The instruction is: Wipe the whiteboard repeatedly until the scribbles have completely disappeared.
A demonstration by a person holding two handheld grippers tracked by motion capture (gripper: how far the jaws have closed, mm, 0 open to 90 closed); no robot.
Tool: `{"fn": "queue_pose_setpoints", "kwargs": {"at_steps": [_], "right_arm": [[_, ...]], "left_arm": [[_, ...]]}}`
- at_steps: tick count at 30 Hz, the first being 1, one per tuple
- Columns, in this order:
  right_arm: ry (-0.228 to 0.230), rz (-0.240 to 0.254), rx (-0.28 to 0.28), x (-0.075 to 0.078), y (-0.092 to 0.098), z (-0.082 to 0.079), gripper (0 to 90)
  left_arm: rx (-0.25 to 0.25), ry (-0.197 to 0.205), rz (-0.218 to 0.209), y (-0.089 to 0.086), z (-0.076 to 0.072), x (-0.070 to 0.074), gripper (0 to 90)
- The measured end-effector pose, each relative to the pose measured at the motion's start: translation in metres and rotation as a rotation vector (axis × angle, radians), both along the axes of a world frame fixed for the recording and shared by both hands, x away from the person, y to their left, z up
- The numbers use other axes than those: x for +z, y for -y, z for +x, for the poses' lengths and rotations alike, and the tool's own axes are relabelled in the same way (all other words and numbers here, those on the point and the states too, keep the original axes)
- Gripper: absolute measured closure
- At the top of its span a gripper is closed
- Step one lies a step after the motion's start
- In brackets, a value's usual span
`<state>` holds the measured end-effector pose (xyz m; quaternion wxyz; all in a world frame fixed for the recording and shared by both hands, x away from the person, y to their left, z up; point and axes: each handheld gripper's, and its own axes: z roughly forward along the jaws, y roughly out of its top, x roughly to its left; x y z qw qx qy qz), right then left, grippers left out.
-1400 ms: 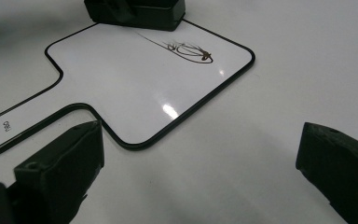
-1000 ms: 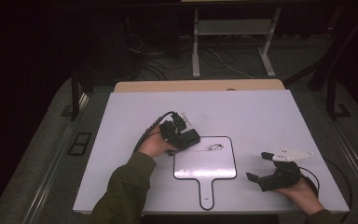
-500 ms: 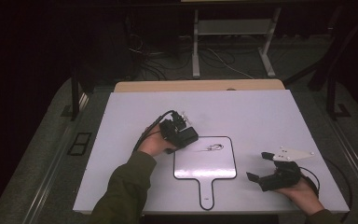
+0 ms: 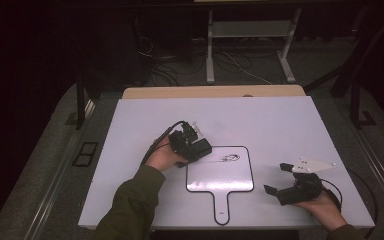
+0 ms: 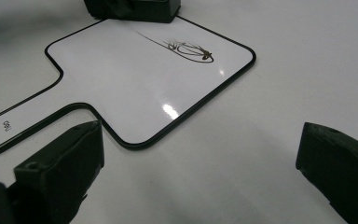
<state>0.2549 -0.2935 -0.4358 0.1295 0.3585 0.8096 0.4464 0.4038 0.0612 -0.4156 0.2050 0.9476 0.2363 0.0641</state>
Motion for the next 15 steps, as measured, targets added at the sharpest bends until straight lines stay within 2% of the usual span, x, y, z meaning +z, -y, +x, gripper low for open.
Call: {"fn": "queue_pose_setpoints", "kwargs": {"at_steps": [8, 12, 15], "right_arm": [[0.003, 0.002, -0.001, 0.0, 0.002, 0.0, 0.0], [0.003, 0.003, -0.002, 0.0, 0.002, 0.0, 0.0], [0.004, 0.004, 0.001, 0.0, 0.002, 0.0, 0.0]], "left_arm": [[0.022, 0.017, 0.03, -0.002, 0.017, 0.001, 39.0], [0.033, 0.025, 0.032, -0.001, 0.016, 0.0, 38.9], [0.012, 0.033, 0.054, 0.002, 0.01, 0.001, 38.9]]}}
